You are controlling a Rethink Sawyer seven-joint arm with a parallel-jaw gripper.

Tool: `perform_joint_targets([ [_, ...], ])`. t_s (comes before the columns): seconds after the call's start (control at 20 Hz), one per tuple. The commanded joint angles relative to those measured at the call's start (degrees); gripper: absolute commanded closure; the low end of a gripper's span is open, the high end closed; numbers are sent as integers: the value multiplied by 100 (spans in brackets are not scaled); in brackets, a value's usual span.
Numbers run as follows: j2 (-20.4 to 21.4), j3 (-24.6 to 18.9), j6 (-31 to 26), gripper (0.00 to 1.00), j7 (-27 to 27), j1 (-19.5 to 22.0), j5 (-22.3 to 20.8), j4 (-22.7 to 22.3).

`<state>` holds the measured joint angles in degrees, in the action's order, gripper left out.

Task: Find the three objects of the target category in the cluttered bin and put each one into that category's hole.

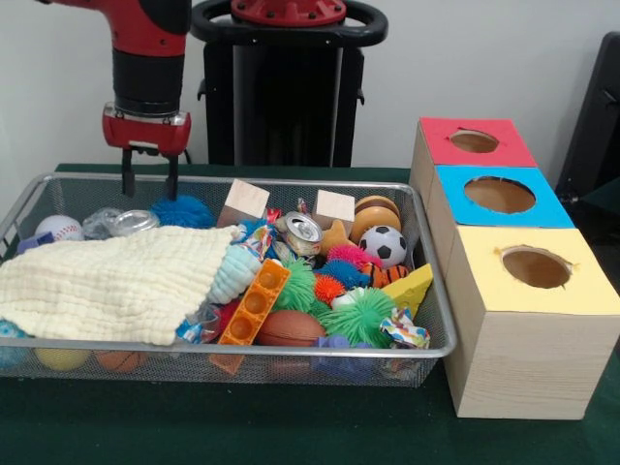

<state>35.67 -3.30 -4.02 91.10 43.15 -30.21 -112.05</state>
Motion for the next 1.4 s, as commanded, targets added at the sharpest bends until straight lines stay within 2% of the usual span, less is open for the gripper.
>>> perform_joint_targets([
  [0.05,-334,-452,53,0,851,-129,181,-115],
  [0.55,-1017,32,1171,0,993,-319,-59,135],
  [0.8,-650,1428,1762,0,887,-1452,157,319],
  [0.85,-607,1527,1807,0,855,-1536,204,324],
  [1.05,-821,1606,2220,0,858,-1543,330,513],
  [1.2,-1129,1479,2737,0,879,-1363,335,797],
  [1.4,-1382,1537,3348,0,863,-1337,475,974],
])
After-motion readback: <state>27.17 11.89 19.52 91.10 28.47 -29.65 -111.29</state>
